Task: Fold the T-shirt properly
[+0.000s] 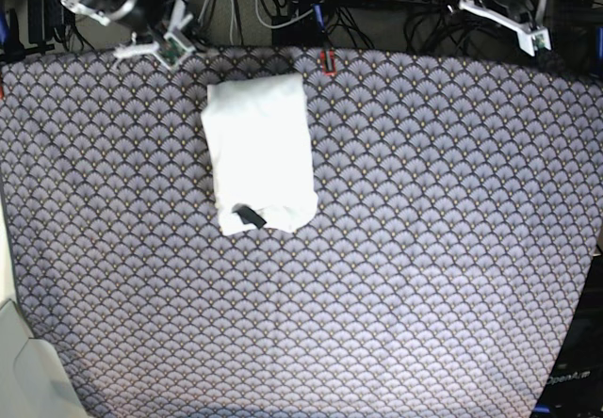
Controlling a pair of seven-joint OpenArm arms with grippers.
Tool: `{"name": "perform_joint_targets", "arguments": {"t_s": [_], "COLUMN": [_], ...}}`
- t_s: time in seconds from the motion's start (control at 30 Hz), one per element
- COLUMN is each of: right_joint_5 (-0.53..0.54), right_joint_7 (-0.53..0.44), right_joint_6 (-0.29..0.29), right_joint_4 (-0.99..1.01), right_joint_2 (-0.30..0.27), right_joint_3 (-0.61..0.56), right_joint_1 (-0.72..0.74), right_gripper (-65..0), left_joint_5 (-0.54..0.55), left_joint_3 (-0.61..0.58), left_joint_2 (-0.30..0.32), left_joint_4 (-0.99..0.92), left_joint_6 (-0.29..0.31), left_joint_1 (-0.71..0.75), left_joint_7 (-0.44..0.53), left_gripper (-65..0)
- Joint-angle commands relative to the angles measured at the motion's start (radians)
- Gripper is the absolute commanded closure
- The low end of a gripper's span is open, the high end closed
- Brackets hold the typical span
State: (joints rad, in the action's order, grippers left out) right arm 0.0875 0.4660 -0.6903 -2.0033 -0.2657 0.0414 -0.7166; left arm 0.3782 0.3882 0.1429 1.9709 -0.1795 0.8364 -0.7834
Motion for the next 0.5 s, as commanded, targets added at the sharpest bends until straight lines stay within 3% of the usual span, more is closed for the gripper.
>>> {"name": "perform_joint_targets", "arguments": {"t_s": [0.0,0.27,0.37,0.47], "right_joint_5": [0.019,0.019,0.019,0.014], "right_joint_7": [-0.033,-0.066,-0.069,-0.071], "right_joint_6": [-0.008,-0.008,-0.008,-0.008], "right_joint_4": [-0.006,0.132,0.233,0.350], "right_joint_2": [-0.004,-0.001,0.015,0.058], "right_joint_3": [0.016,0.047,0.062,0.113], "right_joint_1": [-0.033,-0.099,-0.079,-0.034], "right_gripper": [0.0,0.0,0.0,0.0], "left_joint_5": [-0.005,-0.005,-0.054,-0.173], "left_joint_3": [0.005,0.004,-0.077,-0.249], "left_joint_2": [0.007,0.007,0.034,0.076], "left_joint_4": [0.014,-0.206,-0.362,-0.557], "left_joint_6": [-0.001,-0.001,-0.001,-0.001], "left_joint_1": [0.027,0.016,-0.015,-0.064], "left_joint_7": [0.011,0.031,0.132,0.276], "left_gripper": [-0.3,-0.3,-0.4,-0.4]}}
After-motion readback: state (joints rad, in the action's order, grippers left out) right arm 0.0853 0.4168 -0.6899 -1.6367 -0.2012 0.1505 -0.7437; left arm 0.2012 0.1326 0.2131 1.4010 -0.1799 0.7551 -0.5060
